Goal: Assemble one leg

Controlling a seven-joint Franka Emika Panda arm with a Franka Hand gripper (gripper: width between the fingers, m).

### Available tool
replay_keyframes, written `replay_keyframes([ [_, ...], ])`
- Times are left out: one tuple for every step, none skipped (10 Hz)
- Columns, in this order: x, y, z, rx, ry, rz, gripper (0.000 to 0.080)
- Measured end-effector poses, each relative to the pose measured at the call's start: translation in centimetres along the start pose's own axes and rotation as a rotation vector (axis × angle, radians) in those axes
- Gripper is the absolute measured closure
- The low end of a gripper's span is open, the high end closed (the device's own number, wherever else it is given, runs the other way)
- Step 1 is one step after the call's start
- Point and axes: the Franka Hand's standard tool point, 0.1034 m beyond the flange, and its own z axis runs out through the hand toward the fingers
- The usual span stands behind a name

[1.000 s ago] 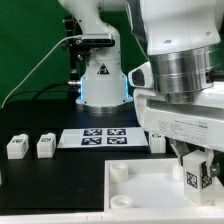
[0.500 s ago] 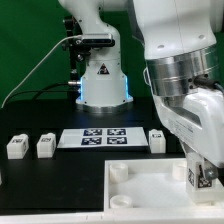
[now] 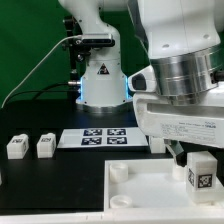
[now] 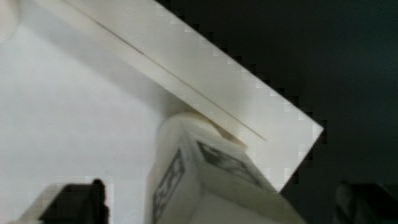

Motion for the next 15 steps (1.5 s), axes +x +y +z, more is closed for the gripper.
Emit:
replay_keyframes([
  [-0.4,-0.4,-0.2,-0.013,0.017,-0.144,0.0150],
  [-0.2,-0.2,0.0,-0.017,0.016,-0.258,0.0150],
  [-0.1,-0.1,0.0,-0.018,0.015,-0.345,0.0150],
  [-0.1,-0.1,0.0,-0.024,0.017,-0.429,0.0150],
  [0.2,-0.1,-0.1,-0.051,0.028,-0.640,0.0150],
  [0.5,0.1,-0.2,-0.053,0.027,-0.762,0.0150],
  [1.0,0.4,-0.3,-0.054,0.027,-0.823,0.0150],
  [1.0,0.4,-0.3,-0.053,0.027,-0.809,0.0150],
  [0.9,0.4,-0.3,-0.053,0.027,-0.810,0.0150],
  [0.9,0.3,-0.2,-0.045,0.027,-0.728,0.0245],
  [0.7,0.2,-0.2,-0.038,0.026,-0.604,0.0419],
  [0.8,0.3,-0.2,-0.036,0.028,-0.487,0.0419],
  [0.8,0.4,-0.2,-0.036,0.029,-0.395,0.0496],
  [0.9,0.4,-0.2,-0.034,0.031,-0.299,0.0496],
  [0.9,0.5,-0.2,-0.032,0.033,-0.135,0.0496],
])
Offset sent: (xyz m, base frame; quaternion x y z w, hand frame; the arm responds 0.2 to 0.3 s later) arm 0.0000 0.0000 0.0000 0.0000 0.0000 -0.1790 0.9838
